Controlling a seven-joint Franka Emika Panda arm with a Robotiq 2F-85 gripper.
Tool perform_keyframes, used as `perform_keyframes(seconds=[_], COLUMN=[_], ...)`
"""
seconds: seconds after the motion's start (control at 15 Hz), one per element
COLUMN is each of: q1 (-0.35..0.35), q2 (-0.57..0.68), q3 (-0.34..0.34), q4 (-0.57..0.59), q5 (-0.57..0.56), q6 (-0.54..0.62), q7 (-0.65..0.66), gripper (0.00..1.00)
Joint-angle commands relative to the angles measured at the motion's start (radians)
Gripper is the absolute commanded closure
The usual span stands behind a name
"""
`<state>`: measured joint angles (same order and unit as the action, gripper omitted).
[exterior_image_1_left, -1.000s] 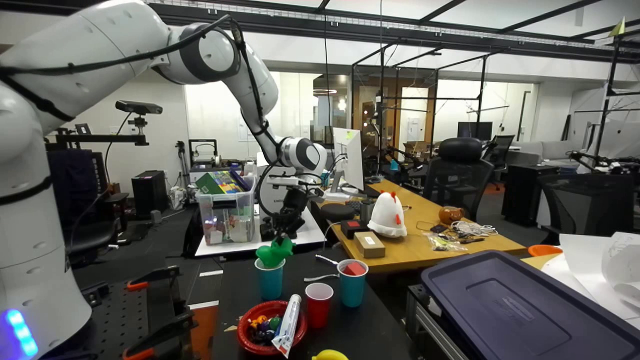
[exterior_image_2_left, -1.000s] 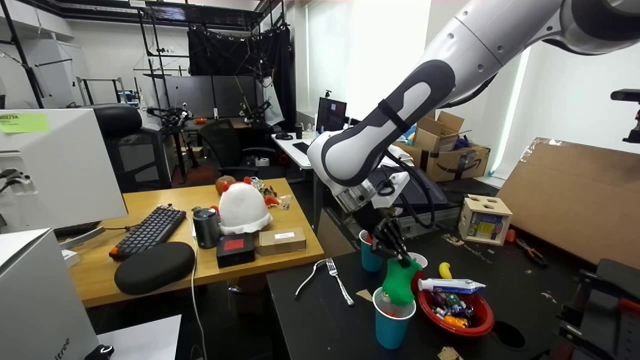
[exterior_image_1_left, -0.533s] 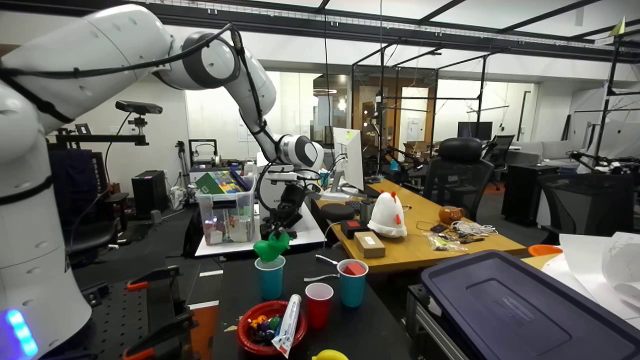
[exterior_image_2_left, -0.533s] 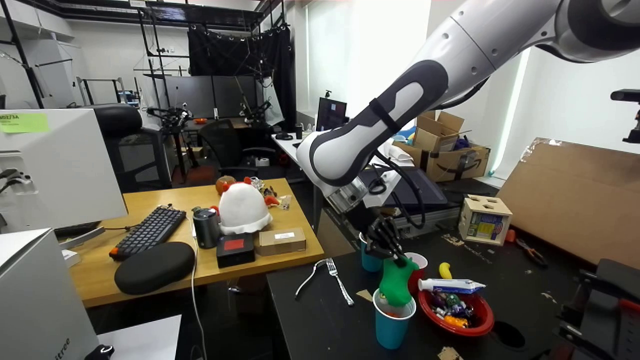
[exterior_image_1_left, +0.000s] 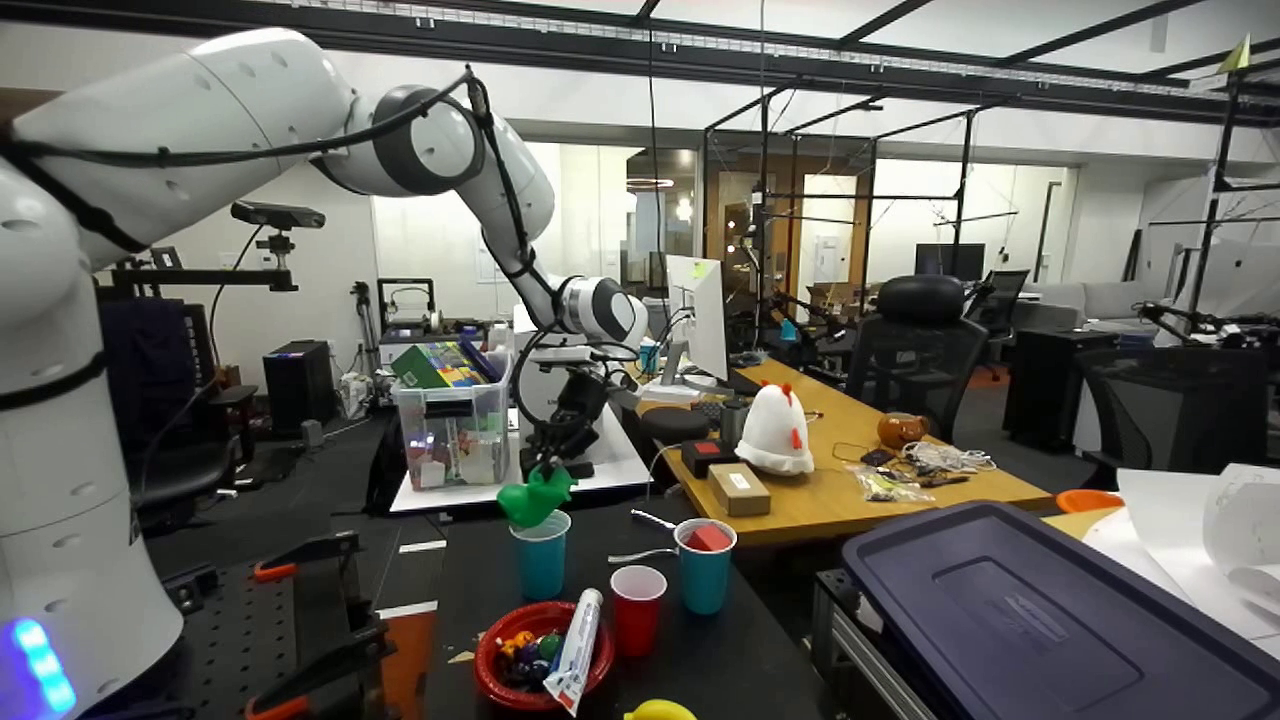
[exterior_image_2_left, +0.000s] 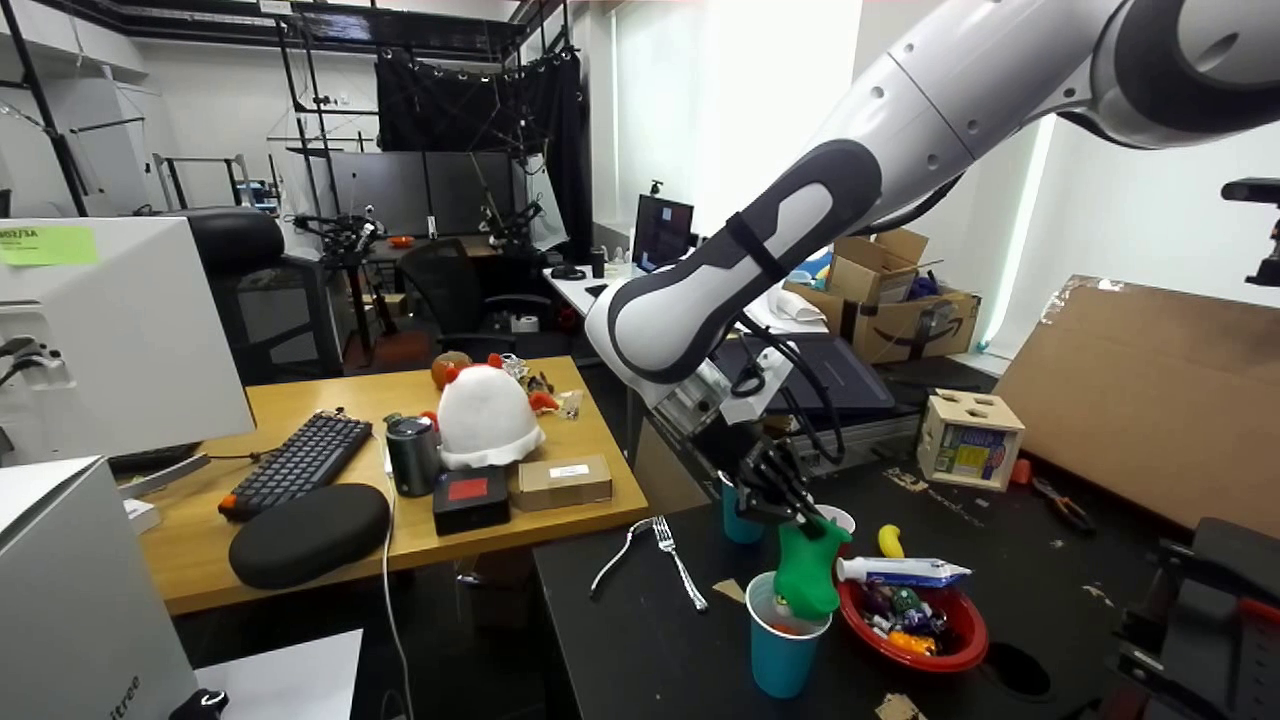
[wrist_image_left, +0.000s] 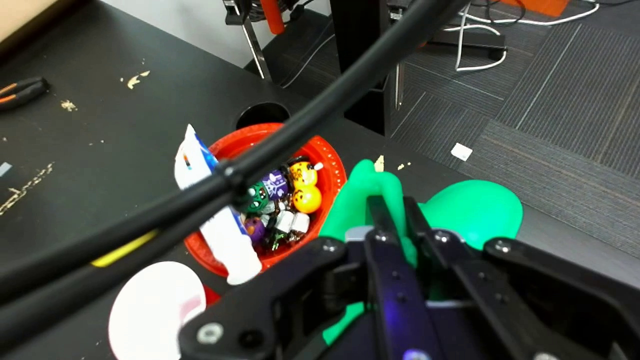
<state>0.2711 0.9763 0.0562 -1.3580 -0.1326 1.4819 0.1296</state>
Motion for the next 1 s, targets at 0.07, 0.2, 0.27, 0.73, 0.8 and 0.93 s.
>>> perform_keyframes(seconds=[0.07, 0.2, 0.27, 0.73, 0.8, 0.93], q1=[0.028, 0.036, 0.039, 0.068, 0.072, 0.076], q2=[0.042, 0.05, 0.055, 0.072, 0.074, 0.08], q3=[-0.014, -0.019, -0.019, -0.028, -0.03, -0.033], q4=[0.087, 0.106, 0.117, 0.154, 0.155, 0.159], q5=[-0.023, -0.035, -0.041, -0.084, -0.088, -0.097], q6=[-0.091, -0.108, -0.117, -0.114, -0.113, -0.113], q7=[0.054, 0.067, 0.069, 0.104, 0.106, 0.112], gripper=[0.98, 0.98, 0.98, 0.98, 0.98, 0.98])
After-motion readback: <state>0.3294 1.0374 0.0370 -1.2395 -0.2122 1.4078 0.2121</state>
